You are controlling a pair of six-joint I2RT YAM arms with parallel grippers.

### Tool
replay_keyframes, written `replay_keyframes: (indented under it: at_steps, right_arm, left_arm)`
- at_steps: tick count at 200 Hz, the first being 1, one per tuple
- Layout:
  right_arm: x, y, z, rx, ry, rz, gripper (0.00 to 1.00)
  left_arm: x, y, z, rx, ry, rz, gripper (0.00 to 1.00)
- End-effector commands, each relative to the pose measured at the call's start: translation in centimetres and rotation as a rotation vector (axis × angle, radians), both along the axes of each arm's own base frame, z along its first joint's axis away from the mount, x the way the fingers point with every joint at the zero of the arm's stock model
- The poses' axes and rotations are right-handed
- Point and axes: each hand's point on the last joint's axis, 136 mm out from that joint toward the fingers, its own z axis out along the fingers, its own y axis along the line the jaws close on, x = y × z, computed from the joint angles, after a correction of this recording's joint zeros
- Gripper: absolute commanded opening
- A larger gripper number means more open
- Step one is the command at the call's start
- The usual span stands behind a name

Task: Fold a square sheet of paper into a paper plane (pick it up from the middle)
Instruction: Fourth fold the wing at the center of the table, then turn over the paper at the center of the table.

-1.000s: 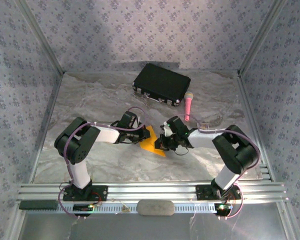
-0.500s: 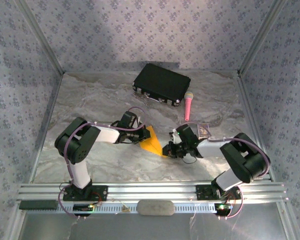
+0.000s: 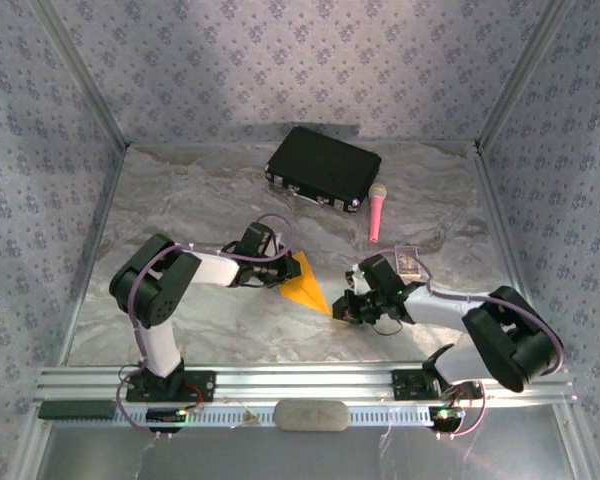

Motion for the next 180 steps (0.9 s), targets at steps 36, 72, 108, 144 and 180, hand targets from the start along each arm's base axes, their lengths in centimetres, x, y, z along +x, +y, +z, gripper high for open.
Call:
replay_keyframes:
  at_steps: [36, 72, 108, 144, 180]
  right_arm:
    - [0.5, -0.4, 1.4, 0.020, 0.006, -0.103, 0.17]
    - [0.0, 0.5, 1.6, 0.064, 0.040, -0.107, 0.31]
    - [-0.3, 1.5, 0.8, 0.070, 0.068, -0.107, 0.31]
    - [-0.4, 1.8, -0.4, 0.044, 0.100, -0.113, 0.32]
    - [-0.4, 1.2, -1.2, 0.009, 0.118, -0.147, 0.32]
  left_arm:
    - [-2.7, 1.2, -2.8, 0.077, 0.086, -0.069, 0.00]
    - [-2.7, 1.1, -2.3, 0.066, 0.082, -0.062, 0.00]
    - [-2.4, 1.2, -2.3, 0.069, 0.084, -0.034, 0.00]
    - [-2.4, 1.4, -2.4, 0.074, 0.087, -0.025, 0.00]
    - [-2.3, 1.6, -2.5, 0.077, 0.090, -0.013, 0.00]
